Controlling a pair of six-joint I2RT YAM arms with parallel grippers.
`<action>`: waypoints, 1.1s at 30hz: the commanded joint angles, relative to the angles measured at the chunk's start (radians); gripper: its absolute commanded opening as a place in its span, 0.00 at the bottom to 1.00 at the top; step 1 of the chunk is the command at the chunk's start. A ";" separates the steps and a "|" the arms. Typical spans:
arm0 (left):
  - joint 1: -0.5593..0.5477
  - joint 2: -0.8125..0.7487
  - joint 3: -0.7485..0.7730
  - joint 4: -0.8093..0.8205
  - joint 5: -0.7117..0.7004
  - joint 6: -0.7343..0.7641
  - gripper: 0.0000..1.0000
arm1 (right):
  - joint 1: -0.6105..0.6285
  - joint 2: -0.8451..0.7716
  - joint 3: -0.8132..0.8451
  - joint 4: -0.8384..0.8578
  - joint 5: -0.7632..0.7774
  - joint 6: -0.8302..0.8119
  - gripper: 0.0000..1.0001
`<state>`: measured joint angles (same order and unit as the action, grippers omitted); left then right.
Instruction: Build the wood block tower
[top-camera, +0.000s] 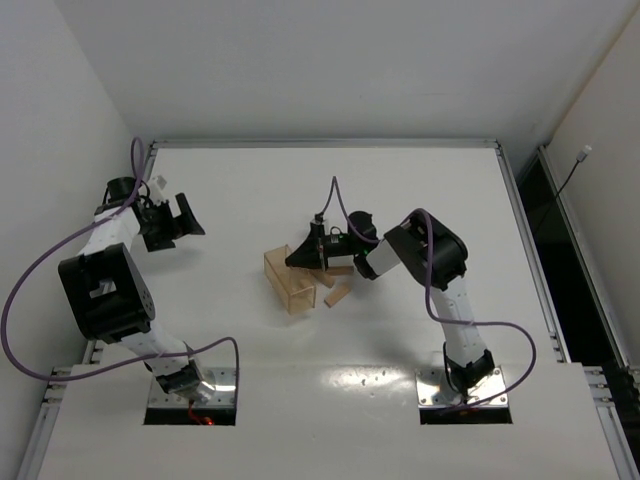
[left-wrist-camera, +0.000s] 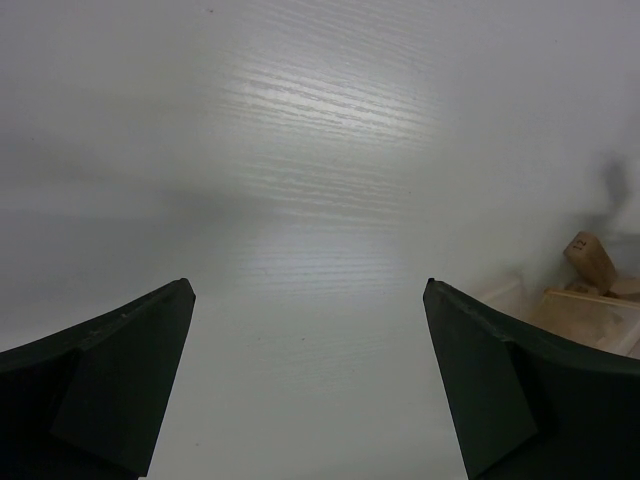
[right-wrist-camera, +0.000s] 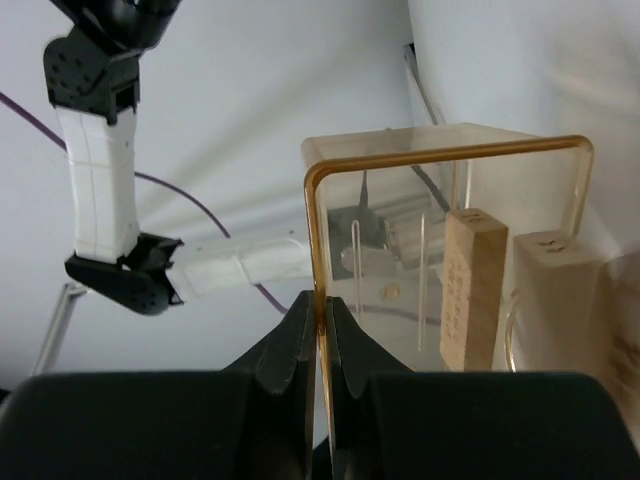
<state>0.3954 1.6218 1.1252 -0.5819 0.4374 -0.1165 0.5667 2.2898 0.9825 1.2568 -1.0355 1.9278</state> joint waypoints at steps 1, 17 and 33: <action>0.013 -0.005 0.010 0.014 0.003 0.005 1.00 | 0.016 -0.062 0.019 0.334 0.109 0.258 0.00; 0.013 -0.005 0.010 0.014 0.003 0.014 1.00 | 0.044 -0.082 0.044 0.449 0.224 0.404 0.00; 0.013 -0.040 -0.010 0.048 0.021 0.005 1.00 | -0.016 -0.233 0.257 0.143 -0.154 -0.122 0.00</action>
<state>0.3954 1.6211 1.1225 -0.5751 0.4400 -0.1127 0.5865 2.1712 1.1904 1.2556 -1.0428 1.9587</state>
